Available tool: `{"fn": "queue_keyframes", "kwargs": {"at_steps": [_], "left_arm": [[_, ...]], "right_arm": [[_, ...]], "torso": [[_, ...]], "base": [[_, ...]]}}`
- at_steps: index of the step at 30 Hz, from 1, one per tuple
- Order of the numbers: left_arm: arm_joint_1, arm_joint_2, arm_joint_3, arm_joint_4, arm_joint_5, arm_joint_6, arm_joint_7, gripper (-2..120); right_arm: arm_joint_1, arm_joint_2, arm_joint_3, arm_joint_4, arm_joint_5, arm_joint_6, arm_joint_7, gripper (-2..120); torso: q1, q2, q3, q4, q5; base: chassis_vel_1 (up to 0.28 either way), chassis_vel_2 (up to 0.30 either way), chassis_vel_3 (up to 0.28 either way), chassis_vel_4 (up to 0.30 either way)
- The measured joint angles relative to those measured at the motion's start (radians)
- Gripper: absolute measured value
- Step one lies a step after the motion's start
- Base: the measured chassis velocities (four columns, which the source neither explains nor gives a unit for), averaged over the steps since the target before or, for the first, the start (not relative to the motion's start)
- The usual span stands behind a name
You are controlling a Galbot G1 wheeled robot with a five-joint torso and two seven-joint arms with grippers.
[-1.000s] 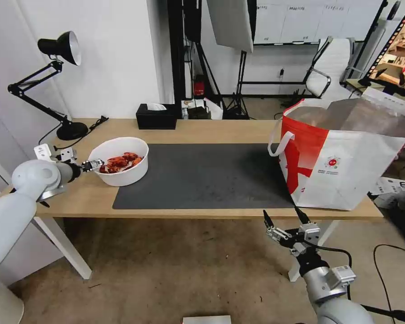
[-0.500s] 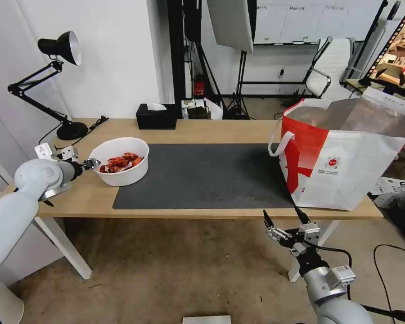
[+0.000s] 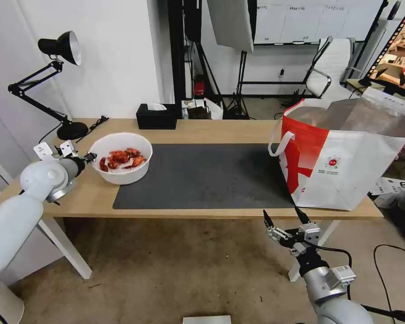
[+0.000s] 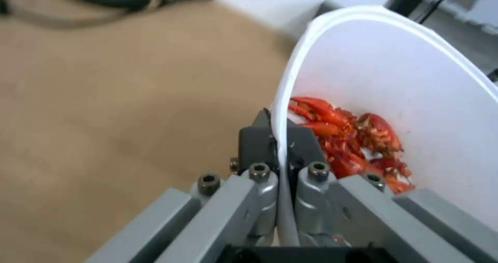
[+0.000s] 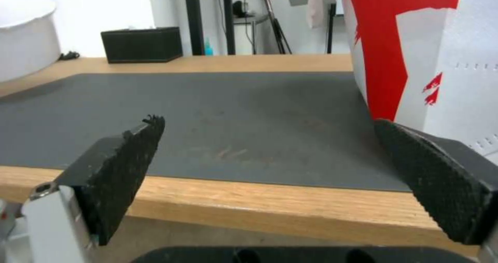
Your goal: Pick up the trash from the table and place it into the takeout bag.
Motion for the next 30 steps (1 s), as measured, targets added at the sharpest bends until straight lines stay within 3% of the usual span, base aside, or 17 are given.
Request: {"fn": "queue_keyframes", "kwargs": {"at_steps": [5, 8, 12, 20, 25, 29, 30], "left_arm": [[-0.052, -0.019, 0.044, -0.040, 0.060, -0.068, 0.015, 0], [-0.100, -0.025, 0.104, -0.051, 0.158, -0.137, 0.064, 0], [-0.127, -0.037, 0.131, -0.060, 0.166, -0.153, 0.075, 0], [-0.169, -0.063, 0.179, -0.080, 0.161, -0.139, 0.072, 0], [-0.264, -0.107, 0.267, -0.103, 0.144, -0.117, 0.049, 0], [-0.373, -0.177, 0.347, -0.094, 0.099, -0.103, 0.013, 0], [-0.439, -0.223, 0.393, -0.071, 0.078, -0.100, -0.003, 0]], "right_arm": [[0.000, 0.000, 0.000, 0.000, 0.000, 0.000, 0.000, 100], [0.000, 0.000, 0.000, 0.000, 0.000, 0.000, 0.000, 100], [0.000, 0.000, 0.000, 0.000, 0.000, 0.000, 0.000, 100], [0.000, 0.000, 0.000, 0.000, 0.000, 0.000, 0.000, 100], [0.000, 0.000, 0.000, 0.000, 0.000, 0.000, 0.000, 100], [0.000, 0.000, 0.000, 0.000, 0.000, 0.000, 0.000, 100], [0.000, 0.000, 0.000, 0.000, 0.000, 0.000, 0.000, 100]], "torso": [[0.000, 0.000, 0.000, -0.0004, 0.0003], [0.000, 0.000, 0.000, -0.0004, 0.0003], [0.000, 0.000, 0.000, -0.0003, 0.0003], [0.000, 0.000, 0.000, -0.0002, 0.0001], [0.000, 0.000, 0.000, -0.0001, 0.0003], [0.000, 0.000, 0.000, -0.0002, 0.0005], [0.000, 0.000, 0.000, -0.0004, 0.0004]], "base": [[0.000, 0.000, 0.000, 0.000], [0.000, 0.000, 0.000, 0.000], [0.000, 0.000, 0.000, 0.000], [0.000, 0.000, 0.000, 0.000], [0.000, 0.000, 0.000, 0.000], [0.000, 0.000, 0.000, 0.000], [0.000, 0.000, 0.000, 0.000]]}}
